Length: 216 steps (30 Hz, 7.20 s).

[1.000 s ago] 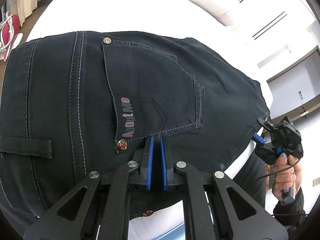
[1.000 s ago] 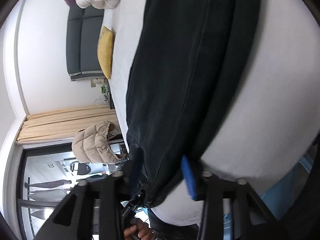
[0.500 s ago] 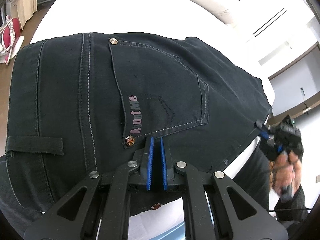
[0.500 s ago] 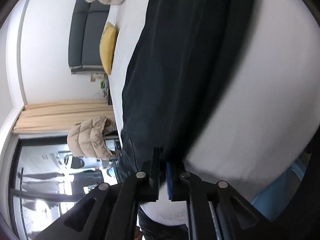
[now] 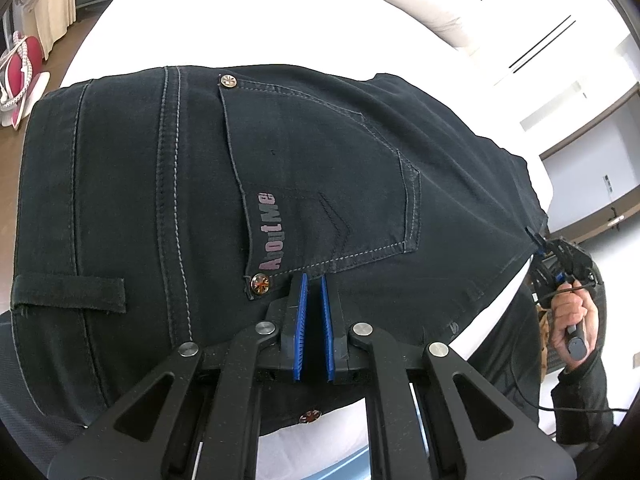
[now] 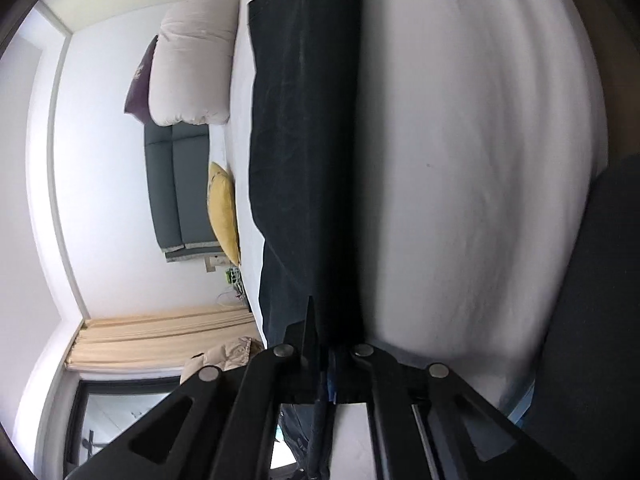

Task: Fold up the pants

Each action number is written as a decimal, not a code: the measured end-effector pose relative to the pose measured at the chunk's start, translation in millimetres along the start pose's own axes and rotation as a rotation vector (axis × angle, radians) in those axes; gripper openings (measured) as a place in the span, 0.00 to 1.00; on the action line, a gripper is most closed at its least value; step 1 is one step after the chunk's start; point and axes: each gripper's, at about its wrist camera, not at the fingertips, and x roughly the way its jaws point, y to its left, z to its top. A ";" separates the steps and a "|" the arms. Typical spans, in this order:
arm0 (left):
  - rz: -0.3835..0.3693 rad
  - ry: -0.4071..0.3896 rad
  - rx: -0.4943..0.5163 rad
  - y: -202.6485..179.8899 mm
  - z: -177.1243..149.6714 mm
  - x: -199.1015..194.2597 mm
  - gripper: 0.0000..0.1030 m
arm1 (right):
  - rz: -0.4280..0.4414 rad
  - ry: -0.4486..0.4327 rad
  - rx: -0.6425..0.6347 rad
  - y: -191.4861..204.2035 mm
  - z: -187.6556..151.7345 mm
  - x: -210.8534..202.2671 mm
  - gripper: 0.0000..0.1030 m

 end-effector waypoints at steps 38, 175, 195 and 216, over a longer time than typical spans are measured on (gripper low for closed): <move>-0.057 -0.056 -0.041 19.1 -26.9 -38.3 0.07 | -0.157 0.576 -0.415 94.3 -116.1 103.0 0.05; -0.495 0.206 -0.311 -158.8 127.1 132.8 0.89 | -0.815 -0.154 -1.754 142.0 -175.7 96.8 0.11; -0.284 0.155 -0.036 -116.1 127.3 62.9 0.08 | -0.726 -0.023 -1.989 152.6 -260.0 131.9 0.11; -0.166 0.108 -0.055 -56.1 110.6 60.9 0.11 | -0.690 0.214 -2.060 131.1 -313.5 182.0 0.13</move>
